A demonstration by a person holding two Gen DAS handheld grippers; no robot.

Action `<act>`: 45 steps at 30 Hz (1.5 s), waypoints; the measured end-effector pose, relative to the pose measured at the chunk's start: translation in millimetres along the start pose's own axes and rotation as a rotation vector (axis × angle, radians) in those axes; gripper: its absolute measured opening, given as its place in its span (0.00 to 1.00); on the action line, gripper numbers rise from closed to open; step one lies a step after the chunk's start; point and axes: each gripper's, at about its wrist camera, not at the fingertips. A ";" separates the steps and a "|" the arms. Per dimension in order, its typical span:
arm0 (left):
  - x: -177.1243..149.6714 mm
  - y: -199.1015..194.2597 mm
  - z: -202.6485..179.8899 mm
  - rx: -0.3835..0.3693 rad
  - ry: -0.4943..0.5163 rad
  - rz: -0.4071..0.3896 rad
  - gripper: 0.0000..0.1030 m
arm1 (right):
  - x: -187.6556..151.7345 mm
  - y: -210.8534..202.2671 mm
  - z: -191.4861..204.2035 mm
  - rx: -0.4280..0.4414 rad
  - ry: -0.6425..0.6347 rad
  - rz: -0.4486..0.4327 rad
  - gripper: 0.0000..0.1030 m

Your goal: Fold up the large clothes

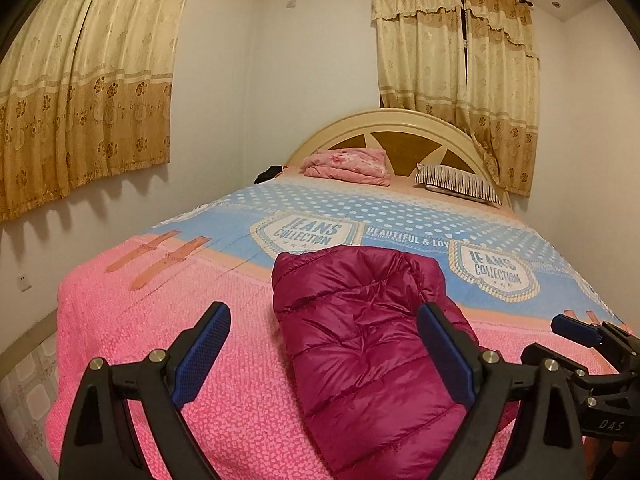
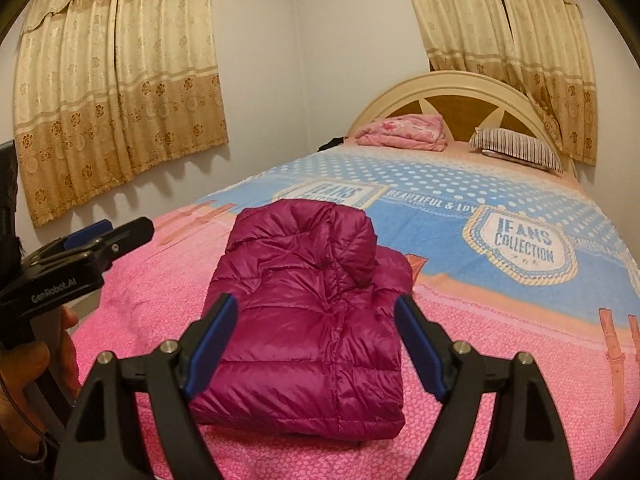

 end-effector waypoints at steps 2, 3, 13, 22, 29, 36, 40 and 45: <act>-0.1 0.9 -0.2 0.000 0.002 0.002 0.92 | -0.4 -0.3 0.7 0.000 0.000 -0.001 0.81; -0.5 0.7 -0.6 0.000 0.003 0.002 0.92 | -0.7 0.0 0.5 0.001 0.000 -0.002 0.81; -2.8 2.2 -3.2 -0.003 0.012 0.009 0.92 | -1.0 0.5 -0.2 -0.002 0.003 -0.001 0.81; -2.2 1.4 -3.0 0.003 0.017 0.004 0.92 | -1.7 0.5 -1.4 0.001 0.006 -0.005 0.81; -3.4 0.8 -3.3 0.006 0.020 0.003 0.92 | -3.9 -0.2 -1.7 0.005 0.004 -0.004 0.81; -3.7 3.0 -0.9 0.009 0.013 0.008 0.92 | -5.4 0.1 -1.0 0.003 0.008 -0.002 0.81; -3.3 4.4 0.2 0.013 0.013 0.011 0.92 | -6.5 0.3 0.1 0.002 0.008 0.000 0.81; -4.2 7.5 -1.8 0.086 0.046 0.020 0.92 | -8.2 0.6 3.7 0.000 -0.001 -0.001 0.81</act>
Point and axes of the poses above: each gripper's, at about its wrist camera, not at the fingertips, and y roughly the way its jaws point, z to its left, x to its top, and after that the axes turned 9 degrees about -x, right-handed
